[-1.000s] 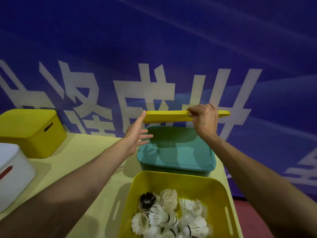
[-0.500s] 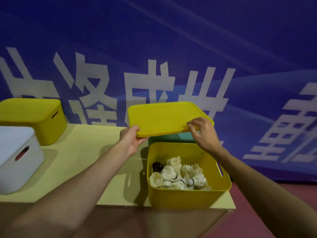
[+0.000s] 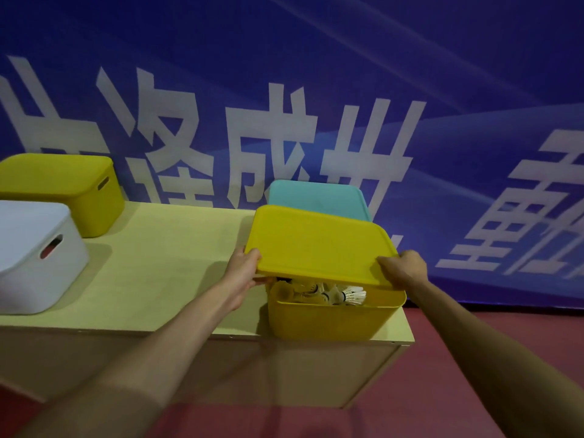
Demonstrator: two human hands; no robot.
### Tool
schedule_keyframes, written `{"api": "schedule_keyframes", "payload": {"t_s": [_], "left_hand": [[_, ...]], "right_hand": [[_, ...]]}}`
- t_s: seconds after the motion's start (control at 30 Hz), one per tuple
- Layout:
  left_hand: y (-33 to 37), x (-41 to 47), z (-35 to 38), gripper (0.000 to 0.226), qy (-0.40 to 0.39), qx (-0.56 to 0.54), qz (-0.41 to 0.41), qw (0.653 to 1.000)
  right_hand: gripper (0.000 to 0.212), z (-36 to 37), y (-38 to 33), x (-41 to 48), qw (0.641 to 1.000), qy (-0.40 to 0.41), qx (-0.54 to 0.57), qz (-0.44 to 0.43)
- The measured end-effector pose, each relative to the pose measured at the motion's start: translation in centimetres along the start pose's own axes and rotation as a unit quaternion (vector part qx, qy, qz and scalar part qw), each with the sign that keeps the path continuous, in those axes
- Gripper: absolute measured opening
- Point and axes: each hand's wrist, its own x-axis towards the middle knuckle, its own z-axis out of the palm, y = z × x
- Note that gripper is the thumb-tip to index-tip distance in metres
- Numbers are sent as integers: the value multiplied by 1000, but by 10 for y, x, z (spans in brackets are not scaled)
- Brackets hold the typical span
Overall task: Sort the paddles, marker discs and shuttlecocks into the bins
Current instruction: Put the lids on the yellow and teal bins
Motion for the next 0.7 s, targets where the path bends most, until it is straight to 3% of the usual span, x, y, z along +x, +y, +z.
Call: {"api": "schedule_keyframes", "payload": {"t_s": [0.13, 0.23, 0.7], "left_hand": [[-43, 13, 14, 37, 90, 217, 41, 971], [-73, 25, 19, 41, 108, 290, 38, 950], [-92, 43, 45, 40, 156, 345, 16, 925]], "right_hand": [[64, 9, 31, 20, 999, -11, -10, -29], [66, 14, 46, 28, 998, -32, -12, -52], [54, 32, 73, 53, 995, -69, 4, -73]]}}
